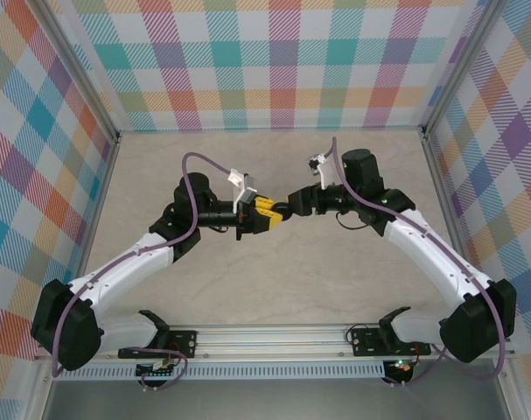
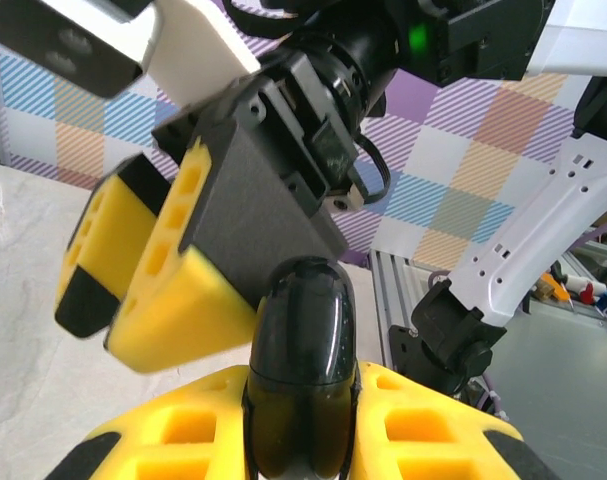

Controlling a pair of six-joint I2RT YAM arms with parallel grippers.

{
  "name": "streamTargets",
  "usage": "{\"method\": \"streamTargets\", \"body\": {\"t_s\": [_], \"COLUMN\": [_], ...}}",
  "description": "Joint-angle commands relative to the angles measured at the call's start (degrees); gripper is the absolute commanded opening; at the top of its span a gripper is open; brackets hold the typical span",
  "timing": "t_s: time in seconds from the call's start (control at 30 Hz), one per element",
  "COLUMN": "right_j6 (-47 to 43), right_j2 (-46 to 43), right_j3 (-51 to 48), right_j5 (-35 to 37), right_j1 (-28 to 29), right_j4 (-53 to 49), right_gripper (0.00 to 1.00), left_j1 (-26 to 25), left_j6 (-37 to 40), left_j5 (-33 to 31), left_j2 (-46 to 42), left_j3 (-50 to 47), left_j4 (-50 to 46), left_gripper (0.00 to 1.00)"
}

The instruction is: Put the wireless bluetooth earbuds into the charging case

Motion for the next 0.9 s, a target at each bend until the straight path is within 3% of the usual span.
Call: {"method": "streamTargets", "body": {"t_s": [0.0,0.2,0.37,0.63,0.87], "right_j6": [0.2,0.1,0.0,1.7,2.6], "right_j2": [-1.8,-2.3,-1.5,4.7,9.7], "right_j3": [-0.5,-0.4,0.3,2.9,2.7], "right_j5": [-2.8,-0.2,13.3,31.1,35.1], "right_j1": [0.1,0.1,0.1,0.1,0.1], "right_j4": [2.5,1.6,-3.7,-13.6,-16.0], "right_gripper": [0.60,0.60,0.61,0.63,0.63], "left_j1": [-0.5,-0.5,-0.4,-0.3,-0.3], "left_j6": [0.3,0.2,-0.9,-5.8,-12.1], "left_j5": [-0.6,-1.7,-10.0,-14.9,-20.1], "left_j2": [0.7,0.8,1.5,8.5,16.0], "left_j3": [1.8,1.9,2.4,6.5,8.8], "left_j4": [-0.7,-1.2,-4.9,-10.4,-13.8], "left_gripper": [0.00,0.00,0.00,0.00,0.00]}}
